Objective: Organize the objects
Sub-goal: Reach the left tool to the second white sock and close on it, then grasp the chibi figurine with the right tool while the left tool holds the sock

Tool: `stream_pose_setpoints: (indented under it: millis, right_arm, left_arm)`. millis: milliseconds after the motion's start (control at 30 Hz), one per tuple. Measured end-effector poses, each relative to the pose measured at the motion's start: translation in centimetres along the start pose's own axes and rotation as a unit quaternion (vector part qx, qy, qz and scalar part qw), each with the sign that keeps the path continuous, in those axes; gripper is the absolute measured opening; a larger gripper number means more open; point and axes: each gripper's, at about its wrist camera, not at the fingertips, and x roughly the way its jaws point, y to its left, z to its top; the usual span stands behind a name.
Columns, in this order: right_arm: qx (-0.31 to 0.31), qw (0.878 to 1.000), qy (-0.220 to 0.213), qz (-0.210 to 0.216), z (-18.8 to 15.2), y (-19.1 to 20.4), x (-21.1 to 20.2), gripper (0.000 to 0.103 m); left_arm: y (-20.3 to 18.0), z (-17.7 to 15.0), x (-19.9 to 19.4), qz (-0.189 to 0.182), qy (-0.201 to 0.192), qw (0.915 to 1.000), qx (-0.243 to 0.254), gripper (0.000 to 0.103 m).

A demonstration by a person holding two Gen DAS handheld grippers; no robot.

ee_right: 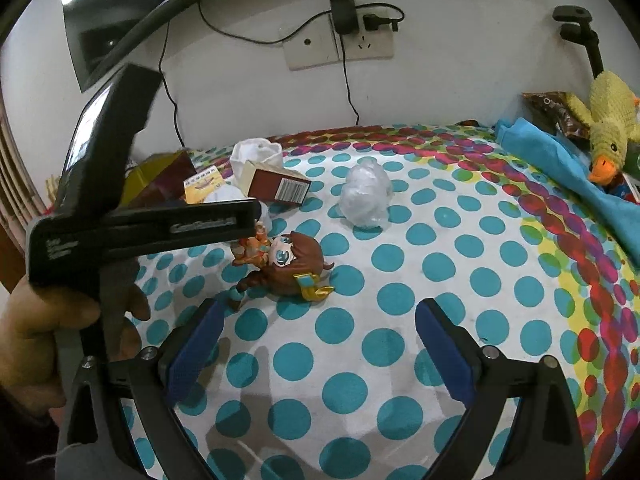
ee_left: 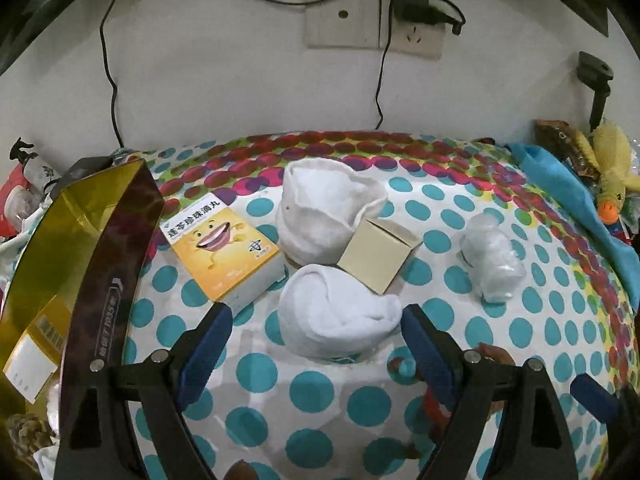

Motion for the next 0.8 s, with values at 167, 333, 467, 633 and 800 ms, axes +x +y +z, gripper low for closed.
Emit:
stream_pose_setpoints:
  millis: [167, 333, 467, 633, 800]
  right_arm:
    - [-0.002, 1.0, 0.02, 0.008, 0.1, 0.0, 0.6, 0.096]
    - [0.018, 0.999, 0.029, 0.016, 0.1, -0.7, 0.7, 0.097]
    - [0.019, 0.999, 0.031, 0.019, 0.0, -0.7, 0.6, 0.097]
    - [0.017, 0.999, 0.029, 0.014, -0.1, -0.5, 0.4, 0.097]
    - [-0.005, 0.999, 0.037, 0.002, 0.2, 0.3, 0.8, 0.098]
  left_arm:
    - [0.2, 0.6, 0.9, -0.006, 0.011, 0.9998, -0.013, 0.088]
    - [0.0, 0.8, 1.5, -0.015, 0.018, 0.9996, -0.014, 0.07]
    - [-0.2, 0.6, 1.5, -0.025, 0.02, 0.9994, -0.014, 0.065]
    - [1.5, -0.3, -1.6, -0.046, -0.008, 0.9981, -0.039, 0.063]
    - [3.0, -2.5, -6.8, -0.022, -0.051, 0.998, -0.032, 0.063]
